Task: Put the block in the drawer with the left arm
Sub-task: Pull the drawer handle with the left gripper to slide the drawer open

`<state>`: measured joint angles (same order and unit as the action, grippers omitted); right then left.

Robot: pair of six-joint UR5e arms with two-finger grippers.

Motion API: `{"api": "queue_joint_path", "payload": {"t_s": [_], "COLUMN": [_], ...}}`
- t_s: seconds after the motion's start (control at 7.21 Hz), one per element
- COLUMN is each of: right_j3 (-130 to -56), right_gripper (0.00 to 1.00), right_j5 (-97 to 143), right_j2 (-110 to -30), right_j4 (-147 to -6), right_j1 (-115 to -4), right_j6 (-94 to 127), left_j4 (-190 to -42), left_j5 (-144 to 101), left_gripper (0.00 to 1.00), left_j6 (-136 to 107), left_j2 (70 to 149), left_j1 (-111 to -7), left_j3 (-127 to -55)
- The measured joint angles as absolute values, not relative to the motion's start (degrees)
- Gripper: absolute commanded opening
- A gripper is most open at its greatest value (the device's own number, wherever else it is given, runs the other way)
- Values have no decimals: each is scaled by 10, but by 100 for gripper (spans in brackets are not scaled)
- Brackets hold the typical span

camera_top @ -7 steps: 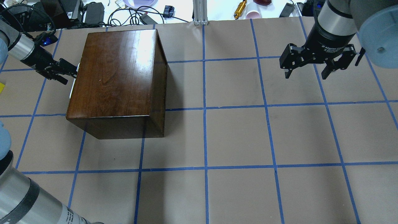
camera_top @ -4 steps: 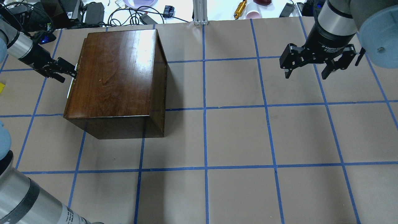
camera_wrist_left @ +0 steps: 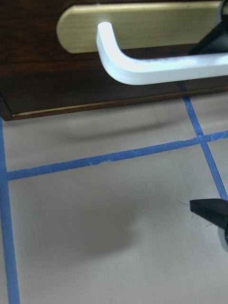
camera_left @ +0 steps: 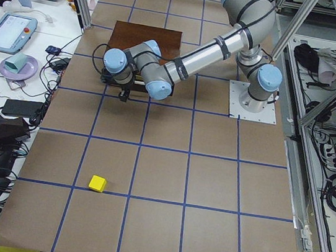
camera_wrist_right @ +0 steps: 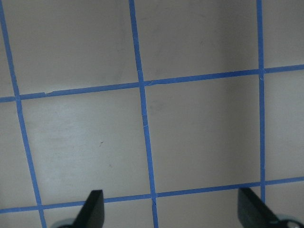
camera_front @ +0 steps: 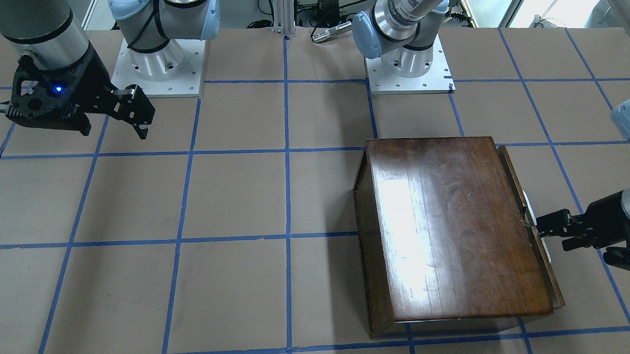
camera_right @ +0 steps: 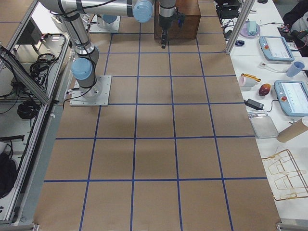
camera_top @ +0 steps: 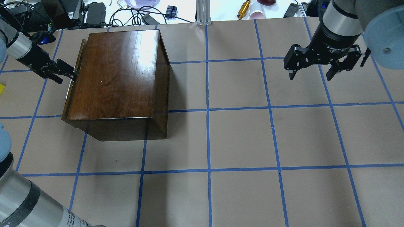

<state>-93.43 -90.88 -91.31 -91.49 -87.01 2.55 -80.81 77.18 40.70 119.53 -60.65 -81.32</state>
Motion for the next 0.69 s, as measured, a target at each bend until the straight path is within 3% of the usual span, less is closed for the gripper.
{"api": "queue_joint_path", "payload": {"t_s": [0.69], "right_j3": [-934], "right_gripper": [100], "right_j5": [-909], "right_j2": [-913], "right_j4": [-915], "right_j1": [-870], "right_j6": [26], "left_j4": [-810], "left_j5": [776], "left_gripper": [100], "left_j6": [426], "left_j2": [1193], "left_j1": [-606], "left_j3": [-812]}}
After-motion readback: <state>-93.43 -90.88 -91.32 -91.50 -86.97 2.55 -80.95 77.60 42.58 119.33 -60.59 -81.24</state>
